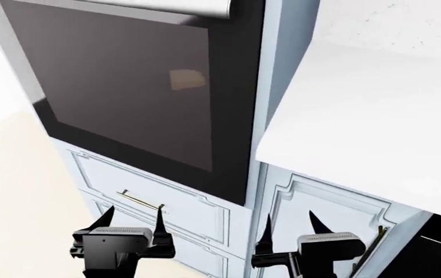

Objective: Open the oven door

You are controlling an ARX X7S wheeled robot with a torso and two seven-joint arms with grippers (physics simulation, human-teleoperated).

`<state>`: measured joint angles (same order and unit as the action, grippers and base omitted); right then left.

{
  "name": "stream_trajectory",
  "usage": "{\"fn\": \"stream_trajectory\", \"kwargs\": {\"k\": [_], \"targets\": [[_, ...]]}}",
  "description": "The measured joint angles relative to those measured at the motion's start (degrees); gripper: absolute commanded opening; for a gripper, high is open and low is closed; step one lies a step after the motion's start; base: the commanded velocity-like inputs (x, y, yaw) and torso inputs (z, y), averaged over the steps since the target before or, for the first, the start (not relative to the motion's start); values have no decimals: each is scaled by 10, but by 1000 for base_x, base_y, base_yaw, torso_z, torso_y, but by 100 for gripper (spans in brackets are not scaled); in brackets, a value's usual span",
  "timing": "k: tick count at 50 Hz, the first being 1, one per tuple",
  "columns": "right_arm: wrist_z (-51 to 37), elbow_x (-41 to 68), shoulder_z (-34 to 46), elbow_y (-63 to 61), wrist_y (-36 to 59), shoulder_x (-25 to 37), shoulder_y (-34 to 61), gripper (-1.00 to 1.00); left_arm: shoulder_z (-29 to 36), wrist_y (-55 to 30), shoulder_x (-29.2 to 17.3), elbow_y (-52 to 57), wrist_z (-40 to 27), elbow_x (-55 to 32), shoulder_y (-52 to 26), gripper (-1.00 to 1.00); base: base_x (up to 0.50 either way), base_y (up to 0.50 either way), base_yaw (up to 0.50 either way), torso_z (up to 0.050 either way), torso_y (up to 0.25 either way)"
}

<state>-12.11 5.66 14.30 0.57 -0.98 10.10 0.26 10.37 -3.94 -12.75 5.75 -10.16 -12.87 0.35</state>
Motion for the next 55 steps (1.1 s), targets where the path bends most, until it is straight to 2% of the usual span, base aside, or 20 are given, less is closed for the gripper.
{"fn": "stream_trajectory", "kwargs": {"k": [6, 10, 12, 15, 18, 25, 31, 37, 55], "targets": [[3, 6, 6, -6, 5, 1, -5, 100, -23, -54, -51, 74, 4, -22, 28, 100, 0, 0, 0, 0, 0], [6, 12, 9, -16, 11, 3, -9, 100, -55, -108, -111, 152, 0, -24, 61, 100, 0, 0, 0, 0, 0], [7, 16, 10, -23, 14, 4, -12, 100, -68, -159, -154, 198, -5, -20, 54, 100, 0, 0, 0, 0, 0], [7, 21, 10, -34, 18, 5, -16, 100, -34, -226, -225, 243, -5, 28, -13, 100, 0, 0, 0, 0, 0], [7, 25, 10, -42, 20, 7, -19, 100, 23, -261, -277, 260, 3, 91, -117, 100, 0, 0, 0, 0, 0], [5, 30, 12, -53, 23, 9, -24, 100, 143, -280, -350, 254, 27, 223, -307, 100, 0, 0, 0, 0, 0], [1, 31, 12, -57, 25, 11, -25, 100, 216, -272, -376, 236, 48, 302, -412, 100, 0, 0, 0, 0, 0], [-3, 32, 13, -58, 25, 12, -24, 100, 263, -261, -384, 220, 65, 353, -480, 100, 0, 0, 0, 0, 0], [-12, 35, 15, -59, 27, 15, -22, 100, 319, -238, -379, 186, 94, 410, -573, 100, 0, 0, 0, 0, 0]]}}
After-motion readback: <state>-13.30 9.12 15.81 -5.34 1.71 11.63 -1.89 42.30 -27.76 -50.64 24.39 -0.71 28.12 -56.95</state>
